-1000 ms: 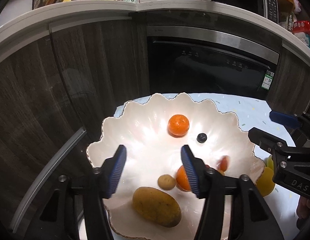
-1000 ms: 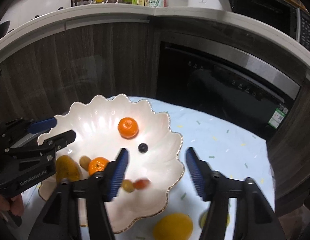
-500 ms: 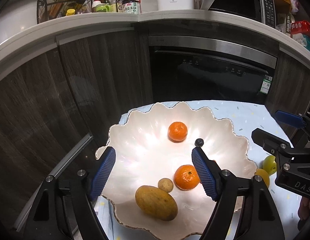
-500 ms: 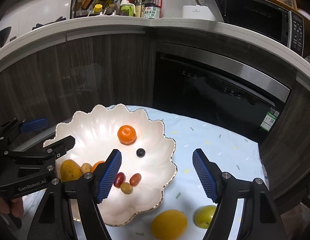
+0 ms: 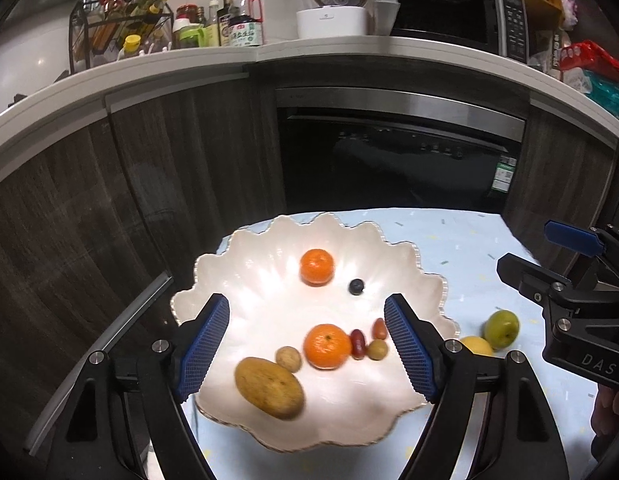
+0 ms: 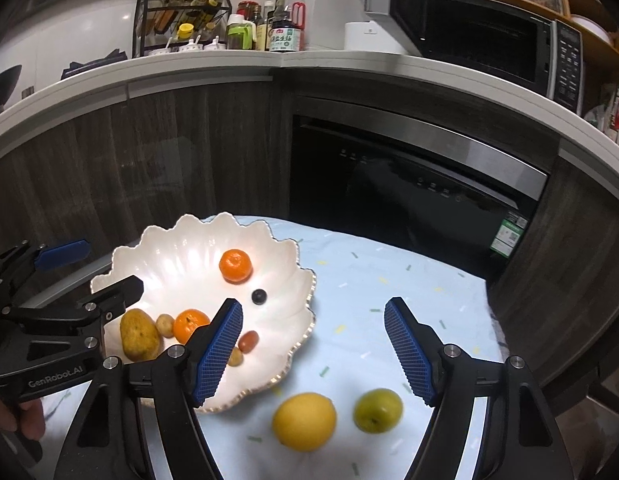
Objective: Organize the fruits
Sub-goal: 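Withdraw both open tools from the bowl toward the grapefruit and green apple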
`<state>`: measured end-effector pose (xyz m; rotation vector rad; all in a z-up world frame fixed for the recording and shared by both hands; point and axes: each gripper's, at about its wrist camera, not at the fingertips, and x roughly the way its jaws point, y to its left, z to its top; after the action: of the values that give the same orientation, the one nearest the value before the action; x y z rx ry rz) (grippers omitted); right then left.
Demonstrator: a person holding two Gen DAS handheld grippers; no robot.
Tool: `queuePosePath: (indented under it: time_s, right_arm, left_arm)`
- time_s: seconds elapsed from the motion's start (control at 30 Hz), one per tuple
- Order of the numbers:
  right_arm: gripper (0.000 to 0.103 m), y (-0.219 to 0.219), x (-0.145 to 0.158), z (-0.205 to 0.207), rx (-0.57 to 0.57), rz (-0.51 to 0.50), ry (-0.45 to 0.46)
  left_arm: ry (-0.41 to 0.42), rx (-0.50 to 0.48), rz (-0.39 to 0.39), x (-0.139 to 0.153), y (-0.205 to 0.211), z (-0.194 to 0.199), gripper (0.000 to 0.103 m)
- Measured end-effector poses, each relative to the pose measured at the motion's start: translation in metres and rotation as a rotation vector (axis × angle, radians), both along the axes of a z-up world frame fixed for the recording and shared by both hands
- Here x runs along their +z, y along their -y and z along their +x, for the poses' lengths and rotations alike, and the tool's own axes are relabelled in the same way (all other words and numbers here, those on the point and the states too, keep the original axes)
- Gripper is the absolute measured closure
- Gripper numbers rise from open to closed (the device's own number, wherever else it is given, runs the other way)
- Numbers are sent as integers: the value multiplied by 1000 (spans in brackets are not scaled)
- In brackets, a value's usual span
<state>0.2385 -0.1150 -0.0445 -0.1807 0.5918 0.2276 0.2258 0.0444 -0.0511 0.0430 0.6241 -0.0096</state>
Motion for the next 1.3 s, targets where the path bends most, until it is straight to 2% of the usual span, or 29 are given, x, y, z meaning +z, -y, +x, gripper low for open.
queuePosePath:
  time_s: [0.5, 1.3]
  right_arm:
    - [29, 57, 5, -29, -63, -1, 10]
    - [29, 94, -9, -44, -63, 18, -12]
  left_arm:
    - [-3, -95, 6, 7, 59, -25, 22]
    - [-33, -164, 36, -3, 105, -46, 22]
